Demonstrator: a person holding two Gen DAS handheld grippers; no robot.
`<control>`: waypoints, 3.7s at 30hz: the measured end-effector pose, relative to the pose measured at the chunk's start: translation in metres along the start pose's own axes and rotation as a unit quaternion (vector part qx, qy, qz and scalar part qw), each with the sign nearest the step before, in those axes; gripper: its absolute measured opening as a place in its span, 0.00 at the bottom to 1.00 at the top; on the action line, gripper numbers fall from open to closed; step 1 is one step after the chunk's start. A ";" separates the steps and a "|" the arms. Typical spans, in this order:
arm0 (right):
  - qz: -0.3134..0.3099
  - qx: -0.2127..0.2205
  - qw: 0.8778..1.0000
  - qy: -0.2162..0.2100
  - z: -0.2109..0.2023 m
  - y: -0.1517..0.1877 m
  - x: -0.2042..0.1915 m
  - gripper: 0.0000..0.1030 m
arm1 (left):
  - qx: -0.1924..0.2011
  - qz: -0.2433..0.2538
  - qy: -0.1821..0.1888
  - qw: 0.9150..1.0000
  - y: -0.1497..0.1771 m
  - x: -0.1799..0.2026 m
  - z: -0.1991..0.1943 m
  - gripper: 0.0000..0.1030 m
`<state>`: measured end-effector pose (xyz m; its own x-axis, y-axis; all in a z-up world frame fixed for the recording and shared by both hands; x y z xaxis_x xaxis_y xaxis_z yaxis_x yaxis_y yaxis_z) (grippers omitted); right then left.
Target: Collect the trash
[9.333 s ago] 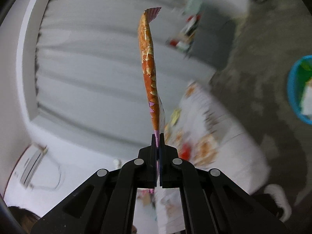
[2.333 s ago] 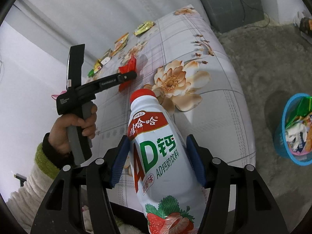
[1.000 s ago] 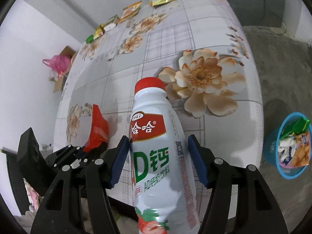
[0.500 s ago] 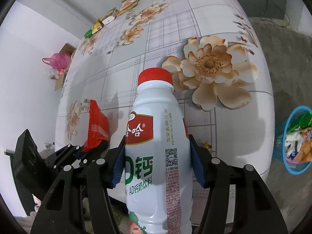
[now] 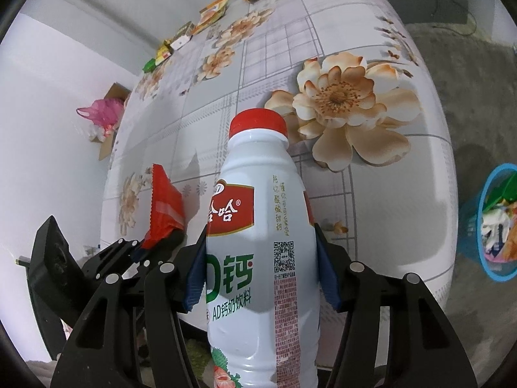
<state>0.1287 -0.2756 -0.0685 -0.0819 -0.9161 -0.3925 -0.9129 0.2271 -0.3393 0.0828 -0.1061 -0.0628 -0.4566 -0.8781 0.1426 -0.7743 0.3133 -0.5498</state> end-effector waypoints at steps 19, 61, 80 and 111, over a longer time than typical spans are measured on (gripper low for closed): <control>0.121 0.158 0.980 -0.009 -0.127 0.050 0.084 0.53 | 0.012 0.016 0.109 0.994 -0.026 0.051 -0.026 0.09; 0.508 0.226 0.829 0.062 -0.107 0.214 0.395 0.70 | -0.265 0.121 0.252 0.923 -0.056 0.421 0.164 0.73; 0.229 0.235 0.922 0.206 -0.179 0.134 0.222 0.78 | -0.054 0.046 0.232 0.970 -0.103 0.229 0.001 0.90; -0.060 0.183 0.930 0.312 -0.071 0.139 -0.059 0.92 | 0.023 -0.099 -0.124 0.987 0.025 0.005 -0.085 0.95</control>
<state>-0.0220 -0.2137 -0.0320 -0.3086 -0.9299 0.2001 -0.7422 0.1038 -0.6621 0.0243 -0.0724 -0.0058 -0.1722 -0.9838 0.0495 -0.8141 0.1138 -0.5694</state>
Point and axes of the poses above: each gripper's, at about its wrist camera, not at the fingertips, and z roughly the way its jaws point, x to its right, y to its underside, the point moved 3 cm from there along z, roughly the way its jaws point, and after that the axes turned 9 degrees about -z, right-handed, at the moved point
